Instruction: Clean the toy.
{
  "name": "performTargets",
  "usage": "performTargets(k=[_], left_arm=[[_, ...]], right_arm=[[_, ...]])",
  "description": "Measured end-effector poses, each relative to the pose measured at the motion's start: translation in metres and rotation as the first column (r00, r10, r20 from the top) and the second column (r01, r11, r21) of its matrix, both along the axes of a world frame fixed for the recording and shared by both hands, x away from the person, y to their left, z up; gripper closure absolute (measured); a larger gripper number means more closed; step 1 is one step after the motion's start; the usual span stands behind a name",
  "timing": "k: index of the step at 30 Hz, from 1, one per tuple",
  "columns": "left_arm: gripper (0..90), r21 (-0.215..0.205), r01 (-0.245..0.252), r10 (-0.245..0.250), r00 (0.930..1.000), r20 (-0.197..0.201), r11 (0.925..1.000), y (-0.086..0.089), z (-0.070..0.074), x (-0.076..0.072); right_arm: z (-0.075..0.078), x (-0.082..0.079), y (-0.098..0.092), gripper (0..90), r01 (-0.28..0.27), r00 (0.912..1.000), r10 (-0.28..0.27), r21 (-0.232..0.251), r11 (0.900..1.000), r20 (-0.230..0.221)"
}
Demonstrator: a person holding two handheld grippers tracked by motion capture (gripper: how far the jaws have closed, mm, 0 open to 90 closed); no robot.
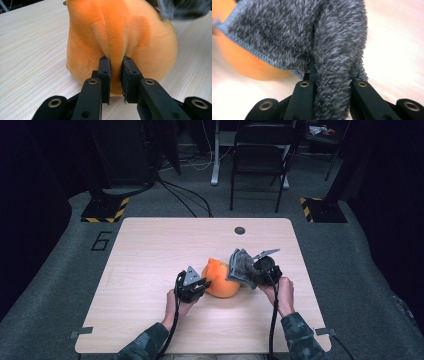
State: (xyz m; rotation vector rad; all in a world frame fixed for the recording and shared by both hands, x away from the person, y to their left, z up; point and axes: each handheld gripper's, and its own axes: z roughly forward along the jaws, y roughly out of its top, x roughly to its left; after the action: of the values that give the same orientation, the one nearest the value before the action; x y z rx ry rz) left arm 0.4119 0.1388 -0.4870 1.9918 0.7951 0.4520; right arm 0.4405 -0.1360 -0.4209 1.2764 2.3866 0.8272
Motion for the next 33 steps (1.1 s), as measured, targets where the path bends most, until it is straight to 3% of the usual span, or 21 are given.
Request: performTargets(k=[2, 4, 8, 10, 12, 14, 16, 20, 23, 28, 33], left_arm=[[78.7, -0.004, -0.005, 0.005, 1.0, 0.002, 1.0, 0.0, 0.0, 0.0], [78.5, -0.005, -0.006, 0.006, 1.0, 0.002, 1.0, -0.001, 0.0, 0.0], [73.8, 0.001, 0.0, 0.0, 0.9999, 0.013, 1.0, 0.001, 0.001, 0.0], [62.2, 0.0, 0.011, -0.011, 0.9998, 0.017, 0.9999, 0.001, 0.003, -0.002], [44.3, 0.077, 0.034, -0.036, 0.9989, 0.03, 0.9965, -0.002, 0.006, -0.005], [39.2, 0.109, 0.044, -0.048, 0.9981, 0.038, 0.993, -0.005, 0.005, -0.007], [42.3, 0.104, 0.05, -0.054, 0.998, 0.033, 0.9933, -0.008, 0.0, -0.005], [65.0, 0.082, 0.032, -0.035, 0.9987, 0.036, 0.9961, -0.01, -0.004, -0.002], [73.7, 0.089, 0.019, -0.022, 0.9991, 0.037, 0.9959, -0.009, -0.002, -0.003], [76.6, 0.075, 0.006, -0.008, 0.9996, 0.029, 0.9971, -0.008, -0.001, -0.002], [76.5, 0.077, 0.013, -0.016, 0.9993, 0.034, 0.9969, -0.011, -0.001, -0.004]], right_arm=[[0.01, -0.006, 0.006, 77.9, -0.032, 0.999, 0.031, 0.026, 0.999, 0.032], [0.01, -0.008, 0.016, 77.9, -0.061, 0.9981, 0.06, 0.03, 0.998, 0.011], [-0.015, -0.003, 0.034, 78.0, -0.09, 0.9955, 0.088, -0.04, 0.995, -0.034], [-0.023, 0.001, 0.035, 78.0, -0.08, 0.9963, 0.079, -0.046, 0.996, -0.036], [-0.023, 0.002, 0.032, 78.0, -0.06, 0.9979, 0.059, -0.041, 0.997, -0.028], [-0.024, 0.002, 0.031, 78.0, -0.068, 0.9971, 0.067, -0.027, 0.997, -0.034], [-0.024, 0.003, 0.031, 78.0, -0.072, 0.9969, 0.071, -0.03, 0.997, -0.034], [-0.024, 0.003, 0.03, 78.0, -0.069, 0.9974, 0.068, -0.05, 0.996, -0.025], [-0.02, 0.003, 0.028, 78.0, -0.067, 0.9975, 0.066, -0.039, 0.997, -0.026], [0.0, -0.002, 0.033, 78.0, -0.077, 0.9963, 0.078, -0.032, 0.997, 0.037], [0.017, -0.014, 0.056, 77.9, -0.126, 0.9871, 0.129, -0.03, 0.992, 0.095]])
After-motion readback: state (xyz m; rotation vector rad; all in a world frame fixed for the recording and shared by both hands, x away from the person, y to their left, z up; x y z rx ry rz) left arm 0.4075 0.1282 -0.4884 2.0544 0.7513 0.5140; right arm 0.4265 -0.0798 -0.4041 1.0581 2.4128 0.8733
